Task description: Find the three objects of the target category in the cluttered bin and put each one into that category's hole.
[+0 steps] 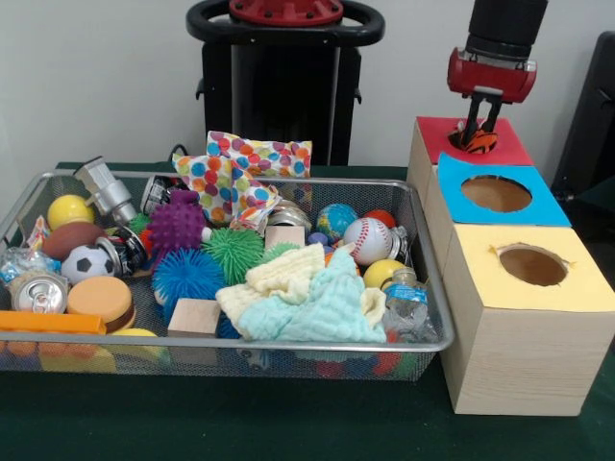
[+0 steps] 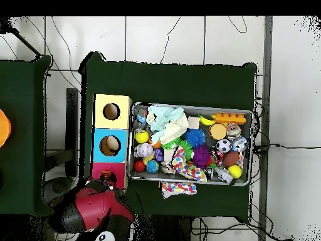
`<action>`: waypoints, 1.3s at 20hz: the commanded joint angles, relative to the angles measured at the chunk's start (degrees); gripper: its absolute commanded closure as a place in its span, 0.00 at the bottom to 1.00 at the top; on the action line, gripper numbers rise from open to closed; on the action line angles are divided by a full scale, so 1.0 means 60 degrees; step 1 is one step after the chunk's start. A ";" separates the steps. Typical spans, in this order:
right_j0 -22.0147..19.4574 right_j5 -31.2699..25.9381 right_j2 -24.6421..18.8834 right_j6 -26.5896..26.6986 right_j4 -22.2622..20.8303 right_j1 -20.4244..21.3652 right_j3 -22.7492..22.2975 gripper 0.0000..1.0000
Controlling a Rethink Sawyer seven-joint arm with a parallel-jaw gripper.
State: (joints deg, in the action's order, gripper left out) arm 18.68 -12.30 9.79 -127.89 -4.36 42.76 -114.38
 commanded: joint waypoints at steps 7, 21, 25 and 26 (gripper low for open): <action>-0.0778 0.1079 -0.0940 -0.0633 -0.0248 -0.0469 0.0868 1.00; -0.0769 0.0567 -0.1007 -0.0586 -0.0134 -0.0288 0.0957 1.00; -0.0635 0.0665 -0.0870 -0.0604 -0.0211 -0.0283 0.0944 1.00; -0.0589 0.0693 -0.0816 -0.0602 -0.0238 -0.0293 0.0968 1.00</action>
State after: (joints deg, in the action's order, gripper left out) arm 16.32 -11.88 7.88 -127.89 -4.36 41.23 -114.37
